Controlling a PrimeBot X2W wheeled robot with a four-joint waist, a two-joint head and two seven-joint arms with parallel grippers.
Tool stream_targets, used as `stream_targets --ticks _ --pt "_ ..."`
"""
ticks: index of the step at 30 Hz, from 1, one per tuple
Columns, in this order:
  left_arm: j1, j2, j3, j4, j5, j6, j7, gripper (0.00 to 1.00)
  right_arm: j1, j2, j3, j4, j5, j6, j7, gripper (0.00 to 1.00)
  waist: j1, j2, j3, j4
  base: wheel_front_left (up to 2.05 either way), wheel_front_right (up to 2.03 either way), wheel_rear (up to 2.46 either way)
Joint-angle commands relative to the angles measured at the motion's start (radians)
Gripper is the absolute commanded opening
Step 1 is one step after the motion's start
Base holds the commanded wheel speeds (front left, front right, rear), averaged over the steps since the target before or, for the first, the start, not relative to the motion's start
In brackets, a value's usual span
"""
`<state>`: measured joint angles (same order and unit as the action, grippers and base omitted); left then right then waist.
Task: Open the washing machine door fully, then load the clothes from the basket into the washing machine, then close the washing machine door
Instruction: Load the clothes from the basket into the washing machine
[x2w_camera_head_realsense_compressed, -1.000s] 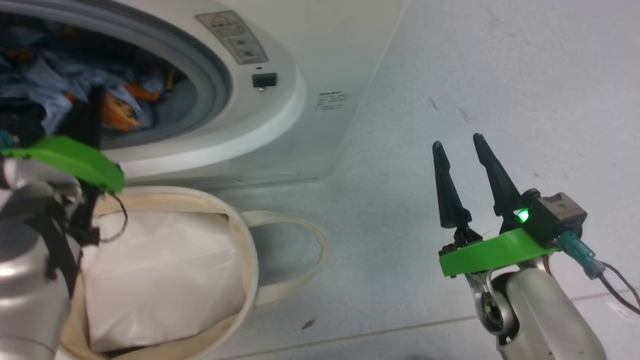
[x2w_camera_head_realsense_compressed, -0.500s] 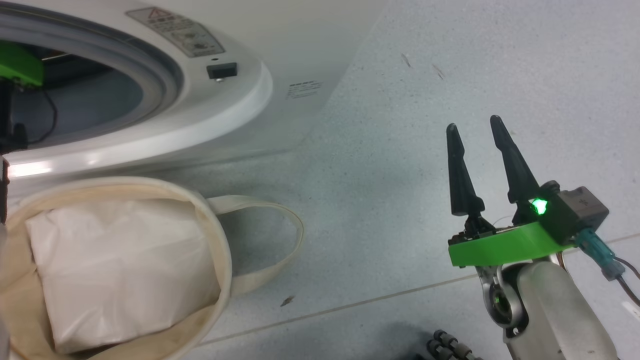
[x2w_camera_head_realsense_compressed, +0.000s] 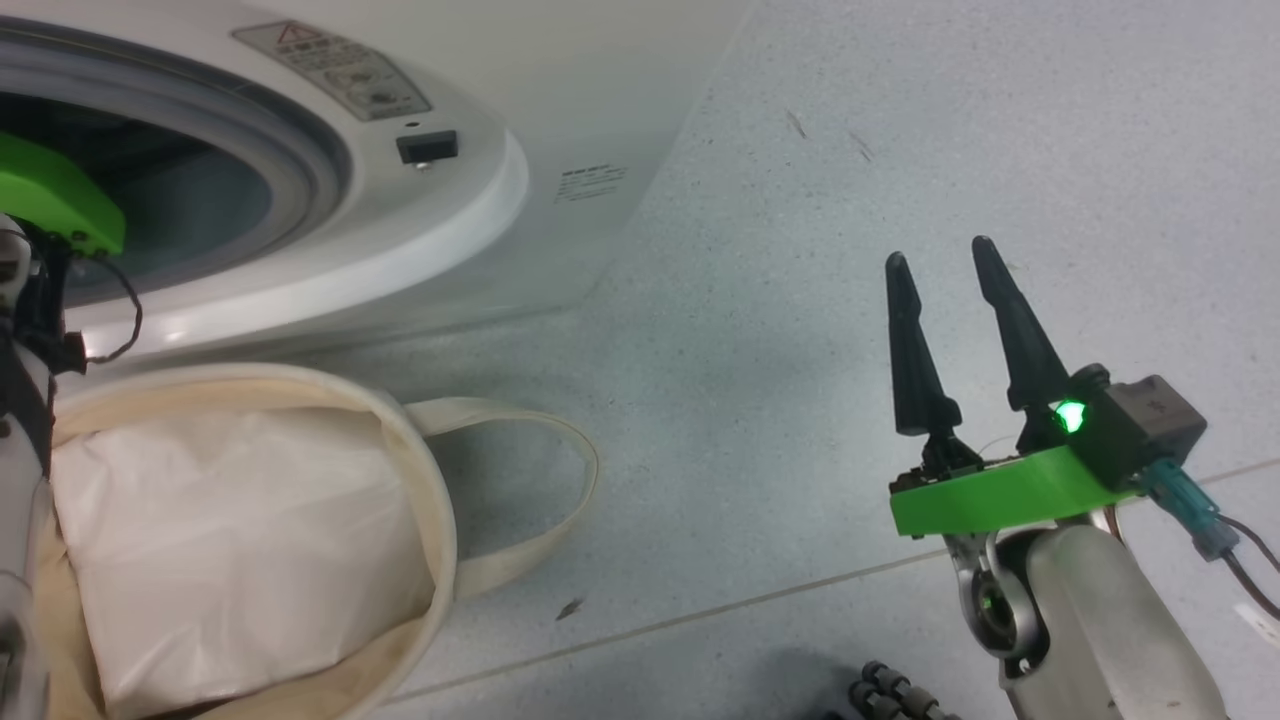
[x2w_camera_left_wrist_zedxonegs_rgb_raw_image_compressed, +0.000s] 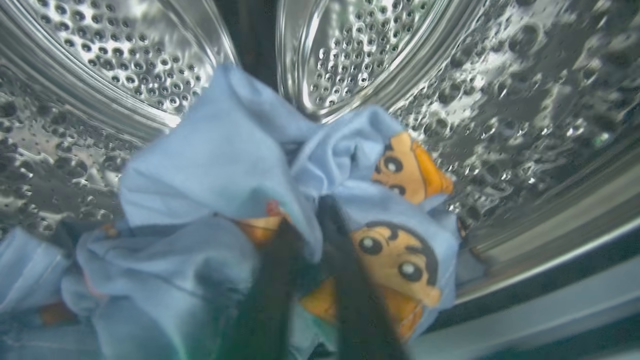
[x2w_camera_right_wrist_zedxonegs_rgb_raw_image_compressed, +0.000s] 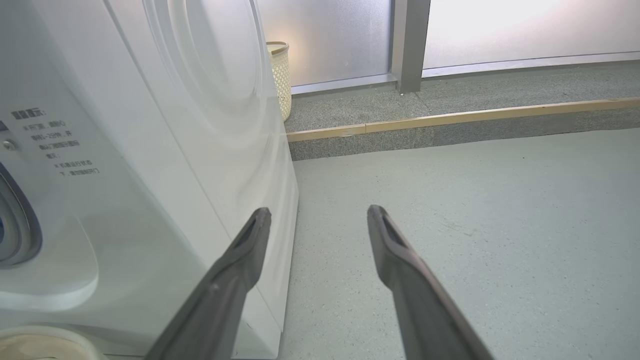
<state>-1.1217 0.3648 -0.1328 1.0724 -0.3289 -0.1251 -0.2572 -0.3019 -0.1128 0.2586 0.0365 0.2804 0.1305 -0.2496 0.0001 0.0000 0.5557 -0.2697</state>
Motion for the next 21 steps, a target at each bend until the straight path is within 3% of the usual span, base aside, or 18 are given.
stream_targets --ticks 1,11,21 --pt "-0.036 0.039 -0.002 0.018 -0.004 -0.005 0.000 1.00 0.009 0.005 0.022 -0.025 -0.003 0.000 -0.012 1.00 -0.0001 0.0000 -0.003 -0.002 0.00 0.00 0.00" --pt "-0.074 0.015 -0.069 0.187 -0.076 -0.005 0.176 1.00 0.005 -0.001 0.027 -0.009 0.010 0.000 -0.012 1.00 -0.0001 0.0000 -0.046 0.008 0.00 0.00 0.00" --pt "0.059 -0.032 -0.078 0.127 -0.145 -0.005 0.000 1.00 -0.011 0.004 0.040 0.026 0.040 0.000 -0.012 1.00 -0.0001 0.0000 -0.140 0.050 0.00 0.00 0.00"
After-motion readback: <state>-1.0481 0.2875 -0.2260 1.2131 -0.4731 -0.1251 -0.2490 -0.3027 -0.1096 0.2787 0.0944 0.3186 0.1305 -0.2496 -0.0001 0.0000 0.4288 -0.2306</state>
